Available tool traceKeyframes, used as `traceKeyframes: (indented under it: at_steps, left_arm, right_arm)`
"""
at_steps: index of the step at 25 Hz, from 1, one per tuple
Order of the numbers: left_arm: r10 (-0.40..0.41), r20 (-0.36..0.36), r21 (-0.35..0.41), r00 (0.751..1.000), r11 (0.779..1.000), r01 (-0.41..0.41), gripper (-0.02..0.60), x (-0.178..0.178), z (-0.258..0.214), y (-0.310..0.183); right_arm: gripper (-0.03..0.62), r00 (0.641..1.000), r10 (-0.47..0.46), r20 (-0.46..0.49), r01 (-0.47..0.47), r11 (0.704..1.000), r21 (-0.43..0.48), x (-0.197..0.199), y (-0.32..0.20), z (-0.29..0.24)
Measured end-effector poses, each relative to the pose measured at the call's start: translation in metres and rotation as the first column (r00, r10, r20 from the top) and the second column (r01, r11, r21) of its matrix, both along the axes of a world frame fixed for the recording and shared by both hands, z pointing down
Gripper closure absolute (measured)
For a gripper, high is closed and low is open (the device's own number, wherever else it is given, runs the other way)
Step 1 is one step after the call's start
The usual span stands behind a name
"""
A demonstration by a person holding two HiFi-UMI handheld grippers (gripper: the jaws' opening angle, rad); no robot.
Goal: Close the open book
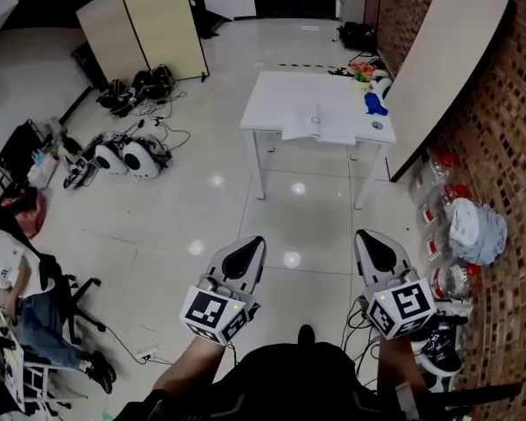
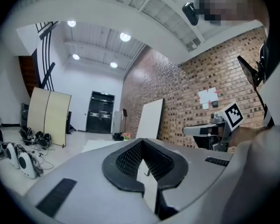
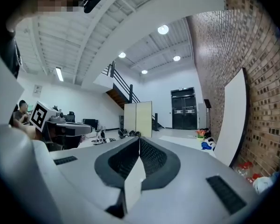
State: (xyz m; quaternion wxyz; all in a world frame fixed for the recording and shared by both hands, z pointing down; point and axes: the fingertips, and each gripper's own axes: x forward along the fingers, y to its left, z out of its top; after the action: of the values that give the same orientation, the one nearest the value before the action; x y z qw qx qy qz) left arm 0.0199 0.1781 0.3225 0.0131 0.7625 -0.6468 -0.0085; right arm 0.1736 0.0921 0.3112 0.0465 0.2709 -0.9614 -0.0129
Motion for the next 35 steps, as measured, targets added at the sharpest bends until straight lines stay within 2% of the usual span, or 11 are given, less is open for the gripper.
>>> traceKeyframes:
  at_steps: [3, 6, 11, 16, 22, 26, 29, 35]
  left_arm:
    - [-0.054, 0.007, -0.010, 0.999, 0.999, 0.054, 0.588, -0.012, 0.000, -0.040]
    - [-0.093, 0.004, -0.026, 0.996, 0.995, 0.093, 0.586, -0.022, -0.001, -0.076]
    - [-0.105, 0.010, -0.061, 0.994, 0.993, 0.105, 0.586, -0.046, 0.008, -0.126]
    - [-0.102, 0.027, -0.088, 0.994, 0.991, 0.104, 0.586, -0.085, 0.022, -0.188]
    - [-0.045, 0.011, -0.064, 0.999, 0.997, 0.046, 0.586, -0.154, 0.018, -0.246]
    - [-0.016, 0.000, -0.087, 1.000, 0.996, 0.015, 0.586, -0.196, 0.025, -0.285]
    - [0.008, -0.001, -0.089, 1.000, 0.996, -0.008, 0.587, -0.223, 0.031, -0.312]
    - [0.054, -0.029, -0.067, 0.998, 0.996, -0.056, 0.586, -0.241, 0.028, -0.363]
  right_arm:
    - [0.594, 0.998, -0.059, 0.007, 0.059, 0.998, 0.023, -0.012, -0.041, -0.003]
    - [0.594, 0.997, -0.074, -0.002, 0.074, 0.997, -0.005, -0.022, -0.080, 0.001]
    - [0.594, 0.996, -0.092, 0.003, 0.092, 0.995, -0.027, -0.055, -0.128, 0.007]
    - [0.594, 0.991, -0.132, 0.004, 0.132, 0.991, -0.015, -0.108, -0.177, 0.015]
    - [0.594, 0.996, -0.078, -0.046, 0.077, 0.997, -0.020, -0.175, -0.233, 0.017]
    - [0.594, 0.994, -0.074, -0.084, 0.074, 0.997, -0.002, -0.215, -0.267, 0.022]
    - [0.593, 0.995, -0.046, -0.084, 0.044, 0.999, -0.020, -0.236, -0.294, 0.027]
    - [0.592, 0.993, -0.023, -0.117, 0.018, 0.999, -0.040, -0.258, -0.347, 0.036]
